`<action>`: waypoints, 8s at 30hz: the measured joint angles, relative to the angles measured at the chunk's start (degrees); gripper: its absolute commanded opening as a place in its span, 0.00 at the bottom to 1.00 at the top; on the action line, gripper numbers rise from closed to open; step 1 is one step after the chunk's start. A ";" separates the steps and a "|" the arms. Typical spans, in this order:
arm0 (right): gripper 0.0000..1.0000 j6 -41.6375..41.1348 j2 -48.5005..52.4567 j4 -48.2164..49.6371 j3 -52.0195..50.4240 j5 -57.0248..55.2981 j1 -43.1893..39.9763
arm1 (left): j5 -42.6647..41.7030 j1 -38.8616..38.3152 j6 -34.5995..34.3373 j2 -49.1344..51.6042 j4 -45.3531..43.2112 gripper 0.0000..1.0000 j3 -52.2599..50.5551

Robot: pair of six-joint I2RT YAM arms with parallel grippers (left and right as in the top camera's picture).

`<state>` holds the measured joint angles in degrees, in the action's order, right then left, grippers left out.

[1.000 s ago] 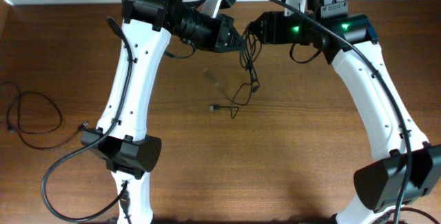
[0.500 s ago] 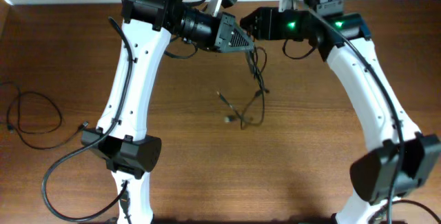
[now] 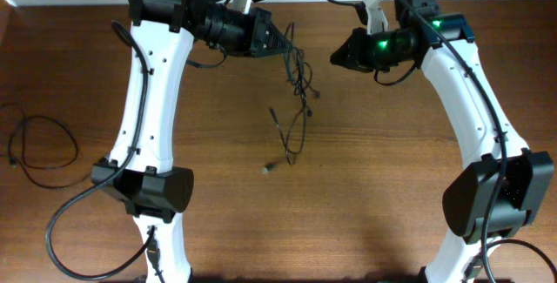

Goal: Untangle cables

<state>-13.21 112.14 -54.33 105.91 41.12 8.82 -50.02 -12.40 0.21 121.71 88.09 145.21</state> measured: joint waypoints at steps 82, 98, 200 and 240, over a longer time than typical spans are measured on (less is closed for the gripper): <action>0.04 -4.00 -22.05 -19.80 0.00 -24.68 -50.77 | 67.93 36.15 -16.44 0.00 4.09 0.00 0.00; 0.04 1.49 -21.42 -18.51 0.00 -18.49 -40.11 | 49.81 31.50 -6.82 -8.31 -19.43 0.00 0.85; 0.04 -5.05 -21.31 -3.67 11.37 -0.48 0.98 | -19.47 -11.58 26.12 -3.26 -16.83 0.24 -9.05; 0.99 -5.84 -21.22 -14.25 11.32 -15.85 -1.95 | 52.96 28.87 1.44 -38.88 -8.74 0.00 0.22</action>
<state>-19.05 90.91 -68.58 117.23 25.28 6.87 2.94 16.47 1.65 82.83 79.35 145.43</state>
